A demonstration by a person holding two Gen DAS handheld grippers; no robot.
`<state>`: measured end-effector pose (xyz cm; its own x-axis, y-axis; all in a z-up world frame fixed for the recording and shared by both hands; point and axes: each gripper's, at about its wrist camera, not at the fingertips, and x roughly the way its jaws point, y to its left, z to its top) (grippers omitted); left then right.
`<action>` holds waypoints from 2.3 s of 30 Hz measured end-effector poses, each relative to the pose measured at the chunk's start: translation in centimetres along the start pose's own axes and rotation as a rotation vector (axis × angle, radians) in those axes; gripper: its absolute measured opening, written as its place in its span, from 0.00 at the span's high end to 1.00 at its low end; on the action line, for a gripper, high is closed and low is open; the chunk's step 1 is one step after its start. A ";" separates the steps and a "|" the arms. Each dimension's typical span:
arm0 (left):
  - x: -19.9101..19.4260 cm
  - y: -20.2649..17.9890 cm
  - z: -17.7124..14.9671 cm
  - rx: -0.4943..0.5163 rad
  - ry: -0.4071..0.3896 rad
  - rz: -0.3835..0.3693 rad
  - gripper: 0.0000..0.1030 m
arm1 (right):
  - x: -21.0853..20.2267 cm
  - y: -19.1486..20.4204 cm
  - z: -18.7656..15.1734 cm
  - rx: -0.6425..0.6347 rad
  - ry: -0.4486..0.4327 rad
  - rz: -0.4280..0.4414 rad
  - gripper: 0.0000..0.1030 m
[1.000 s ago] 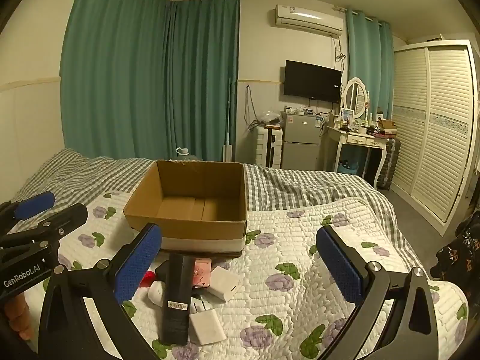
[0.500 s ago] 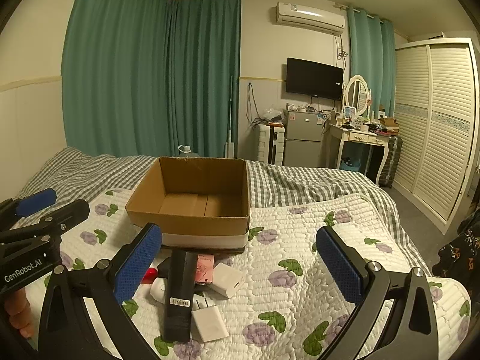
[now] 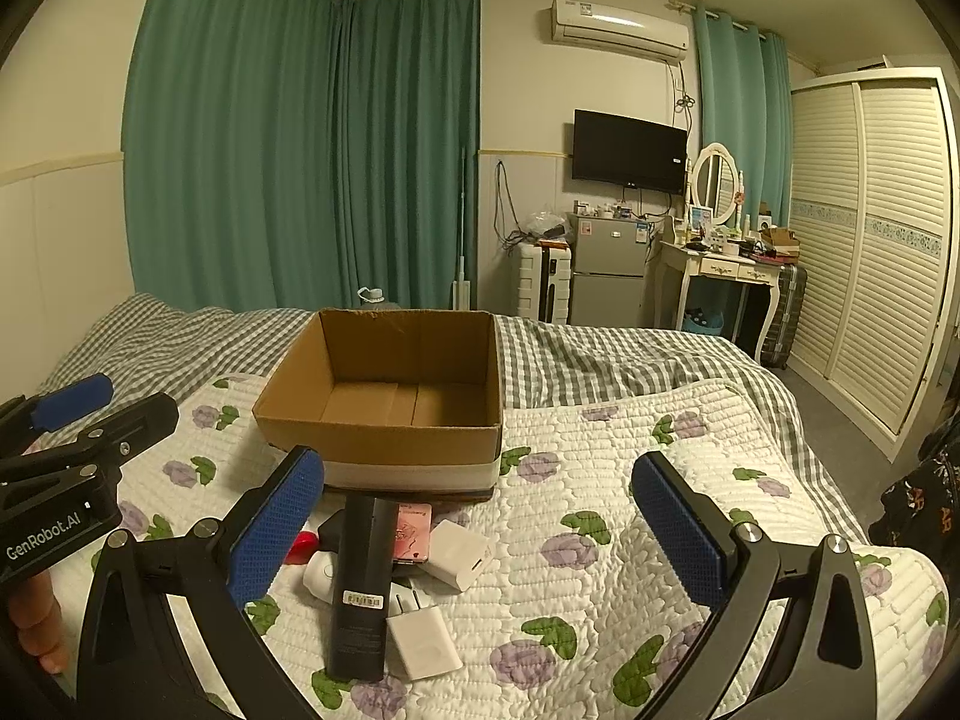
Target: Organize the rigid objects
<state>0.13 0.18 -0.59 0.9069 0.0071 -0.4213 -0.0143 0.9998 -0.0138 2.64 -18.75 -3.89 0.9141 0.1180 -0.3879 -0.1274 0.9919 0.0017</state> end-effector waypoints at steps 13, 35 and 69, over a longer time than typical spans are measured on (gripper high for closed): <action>0.0 0.0 0.0 0.000 0.001 0.001 0.29 | 0.0 0.1 -0.2 0.003 0.003 0.002 0.00; 0.0 0.0 0.0 0.001 0.000 0.001 0.29 | 0.0 0.2 -0.2 0.003 0.005 0.003 0.00; 7.0 3.0 -4.4 -0.023 0.235 0.103 0.29 | 12.8 6.2 -9.3 -0.099 0.452 0.207 0.33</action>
<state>4.64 3.10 -7.57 0.7776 0.1019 -0.6205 -0.1134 0.9933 0.0210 10.00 -11.54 -17.44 0.6106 0.2575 -0.7490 -0.3444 0.9379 0.0416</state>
